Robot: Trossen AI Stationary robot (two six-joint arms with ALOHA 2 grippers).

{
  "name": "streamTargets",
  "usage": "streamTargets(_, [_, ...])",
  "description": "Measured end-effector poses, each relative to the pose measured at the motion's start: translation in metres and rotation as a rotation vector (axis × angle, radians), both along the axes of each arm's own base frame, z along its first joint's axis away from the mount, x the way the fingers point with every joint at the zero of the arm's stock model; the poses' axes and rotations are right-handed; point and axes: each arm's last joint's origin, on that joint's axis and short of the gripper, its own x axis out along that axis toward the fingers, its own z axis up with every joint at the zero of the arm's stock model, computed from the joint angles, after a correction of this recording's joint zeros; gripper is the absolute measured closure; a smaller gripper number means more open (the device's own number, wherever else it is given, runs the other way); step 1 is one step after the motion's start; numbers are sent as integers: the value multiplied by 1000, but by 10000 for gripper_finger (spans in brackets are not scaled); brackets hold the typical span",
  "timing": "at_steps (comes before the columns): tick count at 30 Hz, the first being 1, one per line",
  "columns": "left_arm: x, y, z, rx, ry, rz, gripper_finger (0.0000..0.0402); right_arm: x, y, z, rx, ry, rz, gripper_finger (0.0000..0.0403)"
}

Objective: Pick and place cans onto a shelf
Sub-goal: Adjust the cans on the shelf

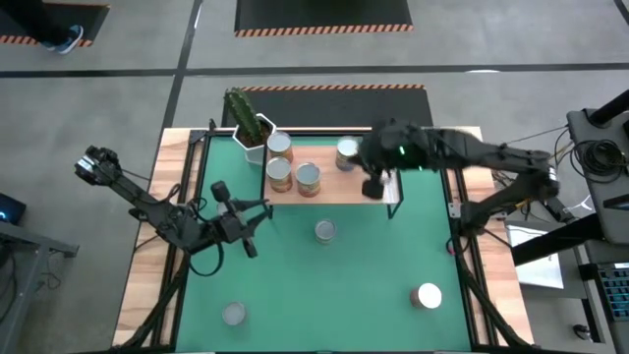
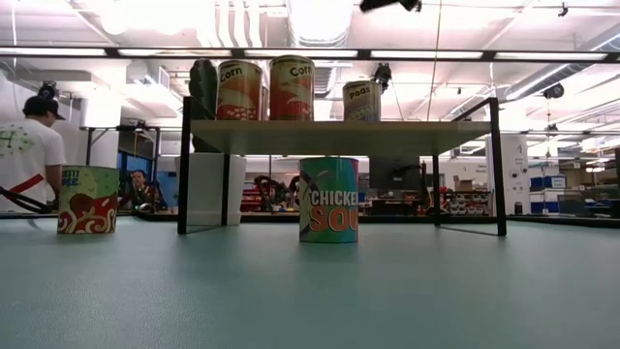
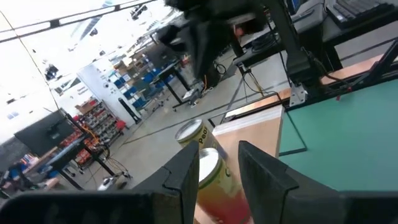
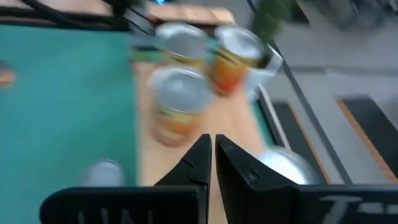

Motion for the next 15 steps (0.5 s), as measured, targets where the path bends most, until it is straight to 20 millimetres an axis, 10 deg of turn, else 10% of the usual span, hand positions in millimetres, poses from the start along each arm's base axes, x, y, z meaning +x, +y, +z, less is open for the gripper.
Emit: streamTargets(15, [22,-23,-25,-264,9,-345,308,-28,50,-71,-76,-293,222,390])
